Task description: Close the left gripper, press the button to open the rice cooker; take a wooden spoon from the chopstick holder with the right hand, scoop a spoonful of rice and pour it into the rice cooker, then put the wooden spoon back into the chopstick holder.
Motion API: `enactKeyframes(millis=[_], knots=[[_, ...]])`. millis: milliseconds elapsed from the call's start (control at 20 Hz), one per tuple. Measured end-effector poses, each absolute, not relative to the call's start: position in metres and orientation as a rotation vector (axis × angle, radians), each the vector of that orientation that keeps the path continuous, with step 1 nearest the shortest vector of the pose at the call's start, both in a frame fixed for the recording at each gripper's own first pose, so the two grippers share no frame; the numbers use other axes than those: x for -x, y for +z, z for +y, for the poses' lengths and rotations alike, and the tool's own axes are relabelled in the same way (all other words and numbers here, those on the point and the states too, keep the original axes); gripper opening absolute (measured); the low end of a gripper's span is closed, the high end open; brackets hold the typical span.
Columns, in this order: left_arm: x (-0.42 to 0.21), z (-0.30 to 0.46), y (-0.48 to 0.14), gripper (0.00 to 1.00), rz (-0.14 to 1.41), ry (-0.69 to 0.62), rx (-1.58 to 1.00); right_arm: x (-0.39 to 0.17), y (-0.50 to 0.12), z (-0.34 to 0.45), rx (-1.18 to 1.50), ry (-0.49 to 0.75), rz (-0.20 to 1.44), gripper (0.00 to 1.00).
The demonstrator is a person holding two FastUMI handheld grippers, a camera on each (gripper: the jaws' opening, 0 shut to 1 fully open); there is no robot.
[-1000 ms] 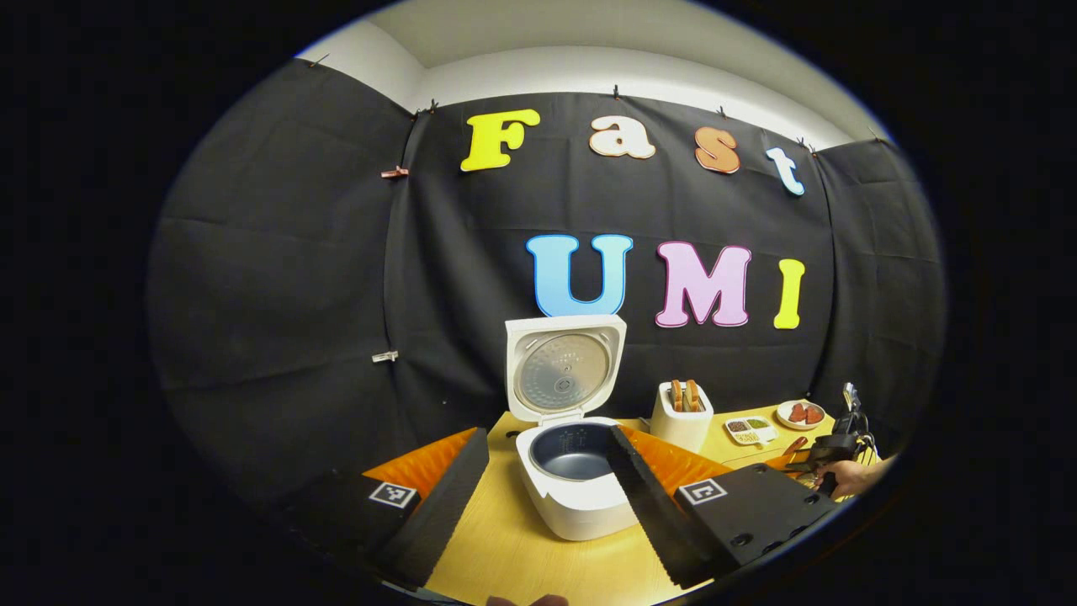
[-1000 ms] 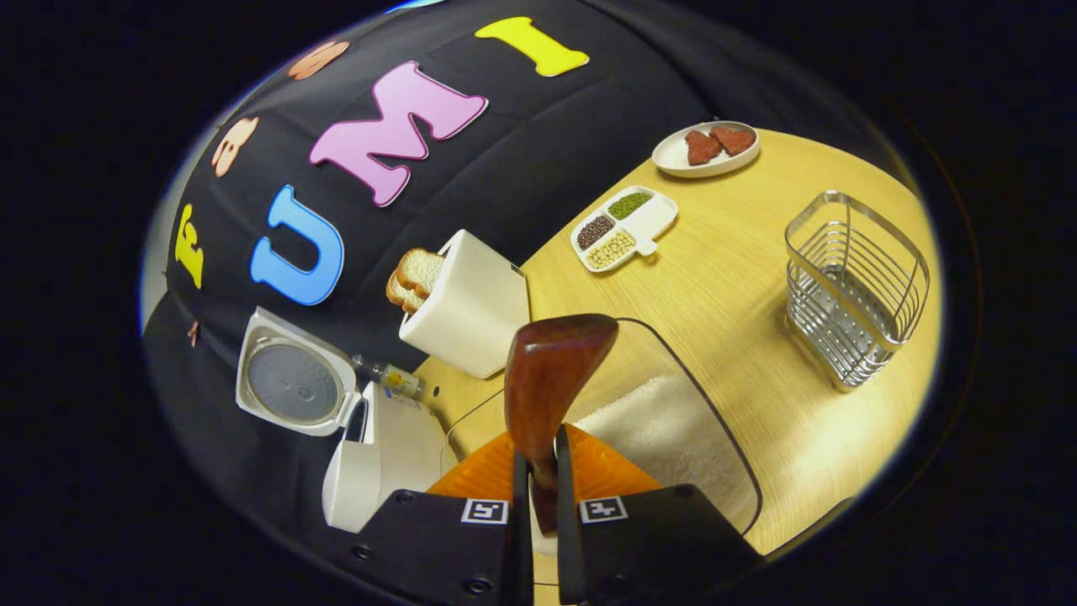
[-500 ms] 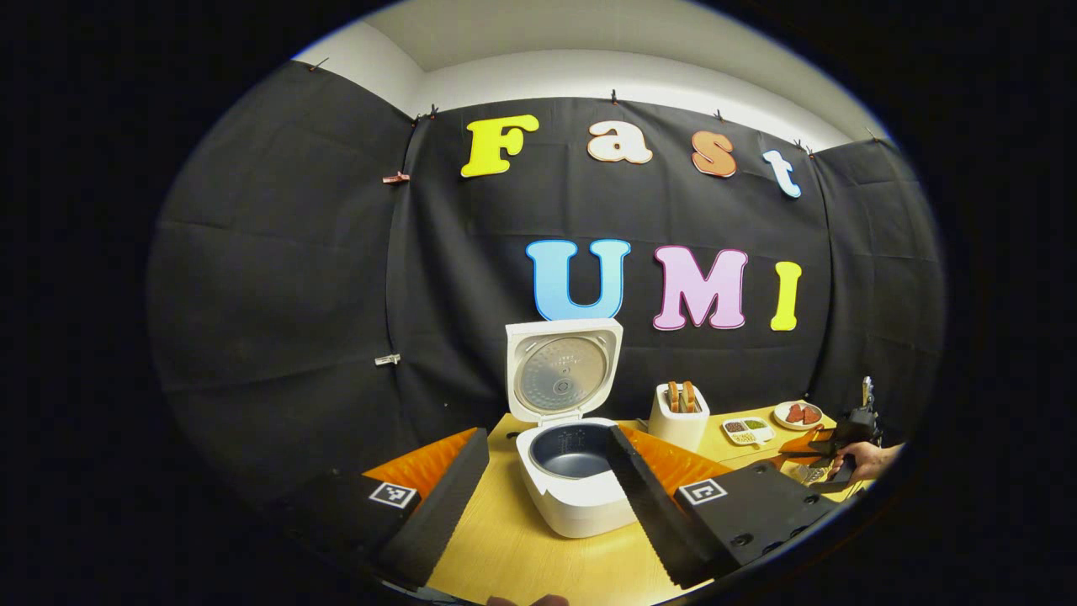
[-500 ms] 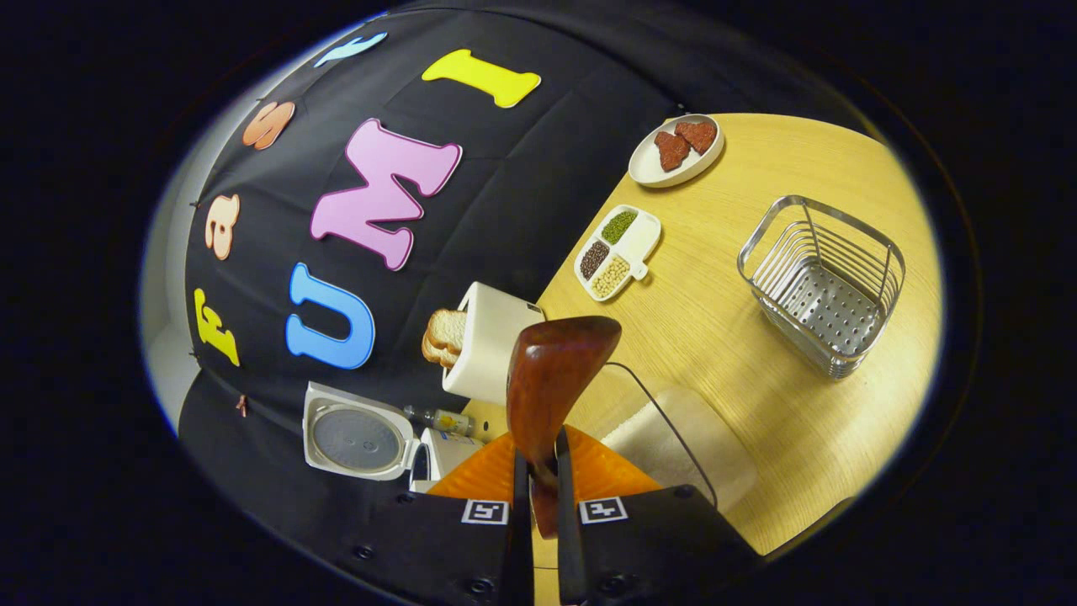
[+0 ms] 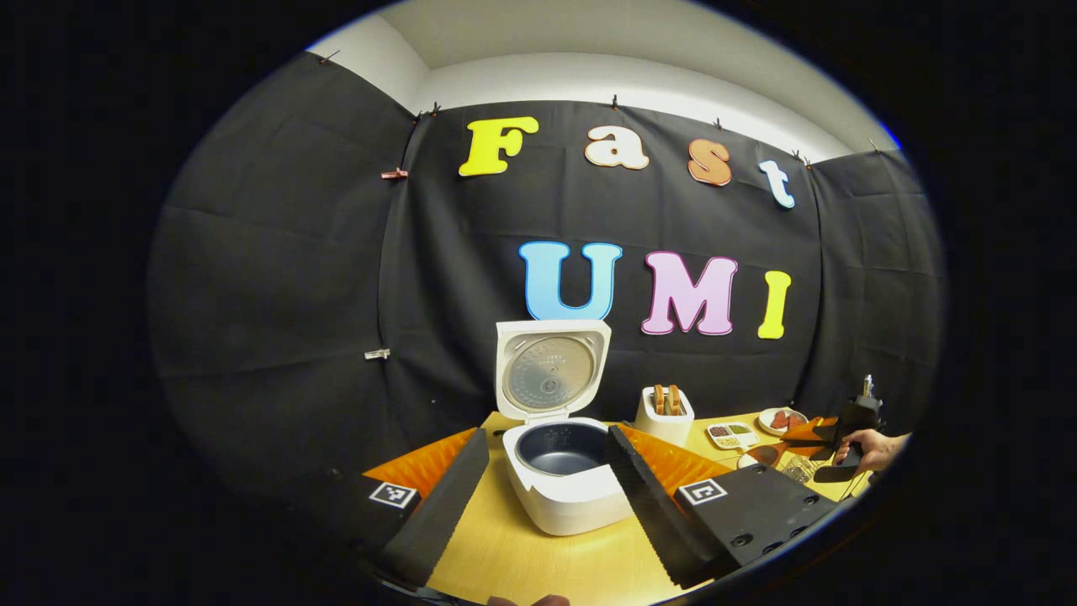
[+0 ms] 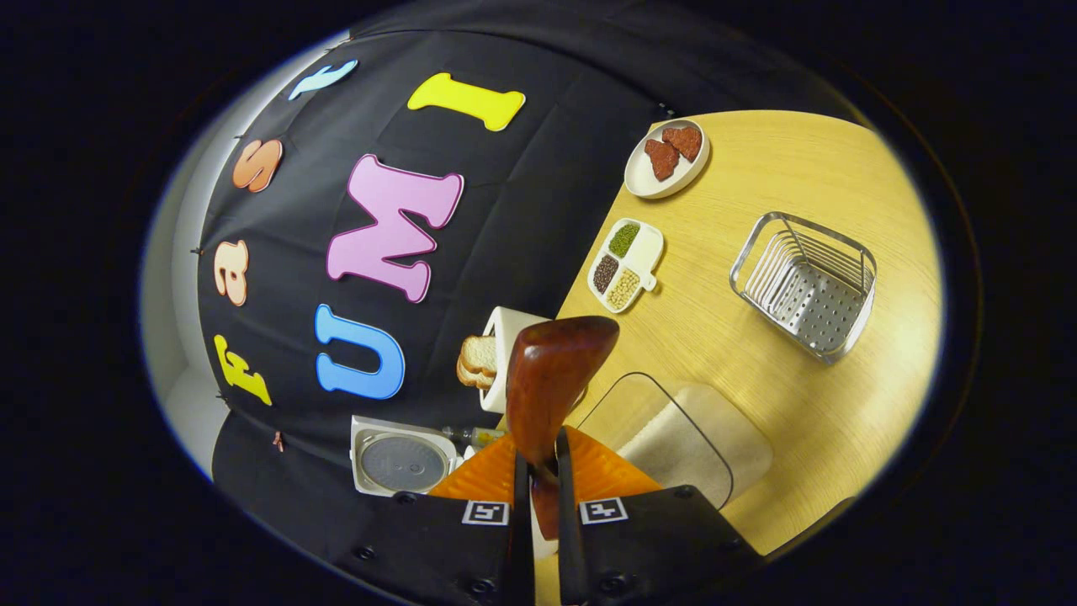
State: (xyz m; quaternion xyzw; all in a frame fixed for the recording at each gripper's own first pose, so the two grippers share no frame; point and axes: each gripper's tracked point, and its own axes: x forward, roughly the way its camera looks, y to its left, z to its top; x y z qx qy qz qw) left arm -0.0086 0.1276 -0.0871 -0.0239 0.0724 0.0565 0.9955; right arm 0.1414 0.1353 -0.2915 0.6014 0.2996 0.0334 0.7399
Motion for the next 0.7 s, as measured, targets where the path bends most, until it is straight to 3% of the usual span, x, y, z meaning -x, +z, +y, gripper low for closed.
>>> enactKeyframes(millis=[700], knots=[[-0.001,0.128,-0.096,0.98,0.125,0.092,0.043,-0.207,-0.159,0.263,-1.32,0.255,0.635,0.16]])
